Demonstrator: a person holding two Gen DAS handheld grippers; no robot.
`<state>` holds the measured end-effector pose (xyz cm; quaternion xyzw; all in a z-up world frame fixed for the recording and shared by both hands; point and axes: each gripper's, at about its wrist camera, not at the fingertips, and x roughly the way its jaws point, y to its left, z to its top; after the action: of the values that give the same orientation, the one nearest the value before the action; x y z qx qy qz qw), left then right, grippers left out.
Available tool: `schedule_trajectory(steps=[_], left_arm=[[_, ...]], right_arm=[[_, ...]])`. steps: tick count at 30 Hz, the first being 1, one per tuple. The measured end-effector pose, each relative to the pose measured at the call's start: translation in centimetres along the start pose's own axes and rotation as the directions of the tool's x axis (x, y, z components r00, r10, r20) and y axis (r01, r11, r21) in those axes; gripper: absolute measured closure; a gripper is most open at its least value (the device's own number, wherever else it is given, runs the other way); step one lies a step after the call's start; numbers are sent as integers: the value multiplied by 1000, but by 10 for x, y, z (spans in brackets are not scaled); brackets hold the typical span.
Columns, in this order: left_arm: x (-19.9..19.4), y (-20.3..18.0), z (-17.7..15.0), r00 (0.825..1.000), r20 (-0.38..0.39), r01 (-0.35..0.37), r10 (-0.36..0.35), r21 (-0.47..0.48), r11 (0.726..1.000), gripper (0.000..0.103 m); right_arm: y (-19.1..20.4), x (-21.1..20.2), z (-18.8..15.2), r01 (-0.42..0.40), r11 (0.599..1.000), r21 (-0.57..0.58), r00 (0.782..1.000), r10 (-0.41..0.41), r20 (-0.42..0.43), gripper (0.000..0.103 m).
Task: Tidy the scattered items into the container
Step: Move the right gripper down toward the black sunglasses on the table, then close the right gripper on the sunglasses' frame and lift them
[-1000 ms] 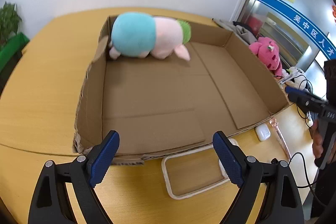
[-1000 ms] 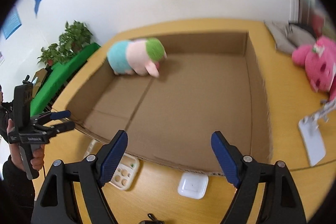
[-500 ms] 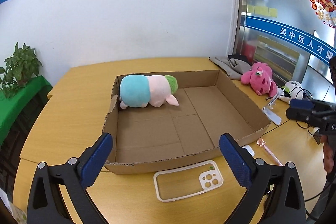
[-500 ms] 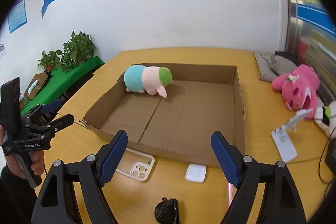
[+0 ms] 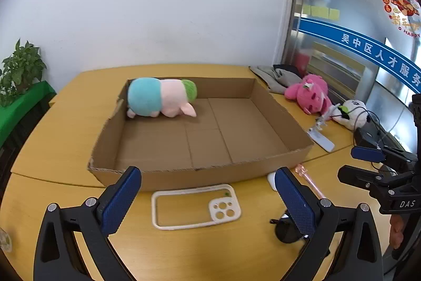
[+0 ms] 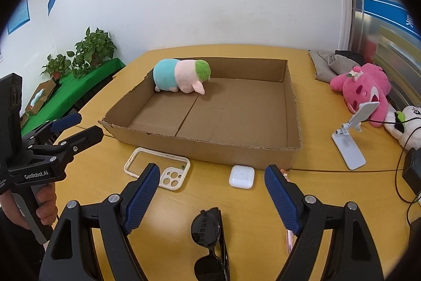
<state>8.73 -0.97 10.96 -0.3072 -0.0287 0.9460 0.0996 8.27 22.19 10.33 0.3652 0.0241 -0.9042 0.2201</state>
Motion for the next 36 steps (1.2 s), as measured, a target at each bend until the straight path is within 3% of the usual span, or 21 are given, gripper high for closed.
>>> schedule_trajectory(steps=[6, 12, 17, 23, 27, 28, 36], left_arm=[[17, -24, -19, 993, -95, 64, -65, -9, 998, 0], [42, -62, -42, 976, -197, 110, -96, 61, 992, 0], [66, -81, -55, 949, -279, 167, -146, 53, 985, 0], [90, -86, -66, 917, -355, 201, -184, 11, 980, 0], [97, -79, -71, 904, -378, 203, -197, -25, 979, 0], [98, -77, -72, 901, -384, 204, -202, -34, 978, 0], [112, -66, -80, 867, -430, 232, -253, -100, 967, 0]], right_arm=[[-25, -5, -28, -37, 999, 35, 999, 38, -28, 21], [-48, 17, -85, -102, 991, 86, 978, 116, -173, 22], [-55, 30, -121, -129, 981, 142, 952, 163, -261, 22], [-36, 43, -129, -179, 978, 103, 932, 202, -300, 23], [-29, 56, -133, -164, 985, 45, 927, 170, -333, 48], [-25, 56, -132, -170, 985, 14, 925, 164, -343, 63], [-17, 57, -131, -243, 969, 50, 907, 245, -342, 71]])
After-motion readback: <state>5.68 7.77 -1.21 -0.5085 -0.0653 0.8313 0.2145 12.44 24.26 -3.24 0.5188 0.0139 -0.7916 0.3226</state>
